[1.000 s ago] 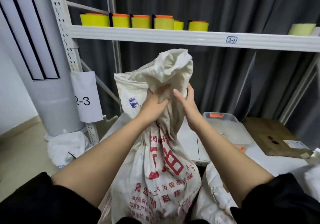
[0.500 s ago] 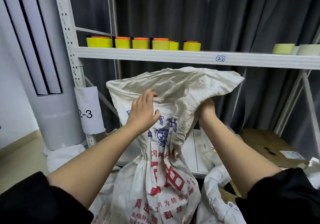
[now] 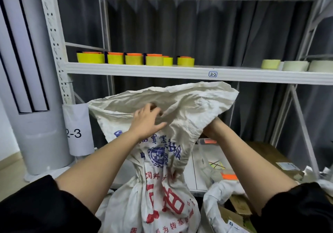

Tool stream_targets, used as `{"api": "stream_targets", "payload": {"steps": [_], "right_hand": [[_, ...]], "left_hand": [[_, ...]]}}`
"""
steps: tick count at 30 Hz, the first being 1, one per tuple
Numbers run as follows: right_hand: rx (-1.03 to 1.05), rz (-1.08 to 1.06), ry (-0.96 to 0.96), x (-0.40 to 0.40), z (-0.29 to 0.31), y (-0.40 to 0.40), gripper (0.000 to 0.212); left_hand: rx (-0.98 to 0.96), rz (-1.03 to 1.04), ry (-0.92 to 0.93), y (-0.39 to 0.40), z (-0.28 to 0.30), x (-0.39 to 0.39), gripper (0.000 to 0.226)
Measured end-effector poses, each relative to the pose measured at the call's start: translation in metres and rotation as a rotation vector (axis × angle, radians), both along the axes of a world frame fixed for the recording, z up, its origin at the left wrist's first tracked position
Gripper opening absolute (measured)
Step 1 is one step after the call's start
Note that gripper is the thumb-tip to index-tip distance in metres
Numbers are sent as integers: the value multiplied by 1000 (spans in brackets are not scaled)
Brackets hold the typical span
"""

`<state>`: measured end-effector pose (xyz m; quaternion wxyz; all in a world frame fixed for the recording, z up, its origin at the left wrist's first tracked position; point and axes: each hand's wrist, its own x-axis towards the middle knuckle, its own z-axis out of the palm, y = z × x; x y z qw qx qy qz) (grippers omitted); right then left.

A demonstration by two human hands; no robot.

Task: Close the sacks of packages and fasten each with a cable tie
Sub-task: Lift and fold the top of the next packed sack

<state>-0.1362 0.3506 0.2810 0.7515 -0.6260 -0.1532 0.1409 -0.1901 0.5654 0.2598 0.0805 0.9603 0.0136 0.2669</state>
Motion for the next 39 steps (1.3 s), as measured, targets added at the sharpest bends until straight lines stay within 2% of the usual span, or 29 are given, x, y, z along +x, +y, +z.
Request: {"api": "stream_targets", "payload": {"steps": [2,4,5,7,9,10,11,13,14,16,17,19,22,24,27,30,33,36,39], "right_hand": [[123,-60,26,0,1,3,26],[399,-161,147,8,1,0,35],[470,-279,123,18,-1,-4,39],[454,-701,-194,14,9,-18,32],[405,-974,-701,9,28,-28,20],[311,-980,-962,4,38,-32,22],[190,-895,-1186,-5,51,-36,27],[-231,-534,-1433,-13,71,-39,43],[-509,-368,-1462,-19,79,-39,49],[-1017,-225,-1466,-18,84,-38,59],[-1186,-233,-1466,-14,83,-36,59],[-1316,-299,-1498,-9,82,-33,53],[-1268,-456,-1529,-1,114,-40,51],[-1244,-552,-1604,2,145,-46,50],[-1191,-576,-1645,10,157,-47,40],[-1151,-585,-1540,18,142,-53,37],[-1043,-592,-1385,23,130,-66,34],[-981,-618,-1343,25,123,-68,30],[-1018,-680,-1308,23,125,-63,26]], "left_hand": [[-83,-56,-77,-10,8,1,14],[-202,-94,-124,-11,14,-1,15],[-221,-92,-152,-8,17,-2,16],[-122,-60,-238,-5,26,-6,18],[23,-35,-303,-6,37,-11,20],[82,-19,-322,-7,42,-13,22],[132,0,-335,-8,47,-14,24],[202,19,-391,-7,59,-19,27],[226,6,-442,-5,65,-22,29],[300,-54,-547,-2,78,-25,33],[342,-80,-589,-1,85,-28,34],[402,-128,-635,0,99,-33,35],[428,-195,-609,-2,118,-43,41],[416,-171,-583,-7,127,-47,46],[267,-105,-417,-5,133,-51,39],[259,-64,-186,20,112,-56,33],[258,125,47,63,83,-59,36],[394,328,95,91,70,-67,41],[415,426,-24,95,93,-79,13]]}}
